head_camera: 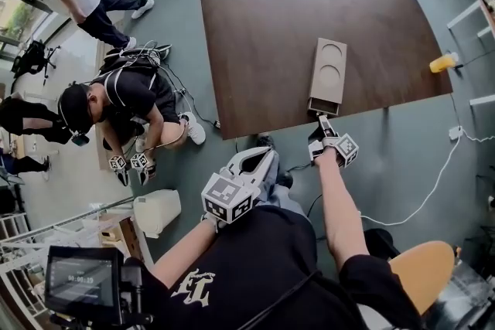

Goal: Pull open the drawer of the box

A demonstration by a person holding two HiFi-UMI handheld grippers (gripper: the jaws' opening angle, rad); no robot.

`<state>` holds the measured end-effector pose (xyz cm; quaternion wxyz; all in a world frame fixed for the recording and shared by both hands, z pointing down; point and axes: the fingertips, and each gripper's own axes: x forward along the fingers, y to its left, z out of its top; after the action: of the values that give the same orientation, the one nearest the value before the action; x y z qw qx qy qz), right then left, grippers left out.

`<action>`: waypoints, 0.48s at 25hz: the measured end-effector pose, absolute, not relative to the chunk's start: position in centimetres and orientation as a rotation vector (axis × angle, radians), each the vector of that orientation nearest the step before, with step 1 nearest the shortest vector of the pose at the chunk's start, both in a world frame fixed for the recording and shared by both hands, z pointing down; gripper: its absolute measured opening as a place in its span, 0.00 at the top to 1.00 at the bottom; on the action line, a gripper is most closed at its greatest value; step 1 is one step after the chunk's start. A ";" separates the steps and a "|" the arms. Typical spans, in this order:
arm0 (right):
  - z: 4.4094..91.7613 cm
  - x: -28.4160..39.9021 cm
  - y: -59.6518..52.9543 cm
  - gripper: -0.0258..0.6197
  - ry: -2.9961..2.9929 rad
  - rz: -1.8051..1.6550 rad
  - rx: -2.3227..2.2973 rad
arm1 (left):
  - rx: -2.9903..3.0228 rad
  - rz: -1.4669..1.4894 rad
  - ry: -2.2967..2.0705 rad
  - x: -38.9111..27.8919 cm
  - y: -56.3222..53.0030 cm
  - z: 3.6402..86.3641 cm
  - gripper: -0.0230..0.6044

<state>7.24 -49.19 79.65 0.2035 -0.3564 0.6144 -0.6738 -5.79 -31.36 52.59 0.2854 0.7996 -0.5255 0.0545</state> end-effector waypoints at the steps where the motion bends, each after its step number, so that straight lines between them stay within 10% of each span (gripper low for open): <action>1: 79.6 7.3 -49.1 0.94 1.716 -1.881 -0.993 | 2.138 0.144 -1.404 -5.7 -31.4 52.6 0.95; 12: 80.0 7.3 -47.0 0.94 1.701 -1.894 -1.000 | 2.150 0.140 -1.387 -5.3 -31.6 52.7 0.95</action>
<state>7.29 -46.97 80.03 0.2016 -0.3581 0.6091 -0.6783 -5.27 -31.60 52.65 0.2854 0.8042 -0.5188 0.0522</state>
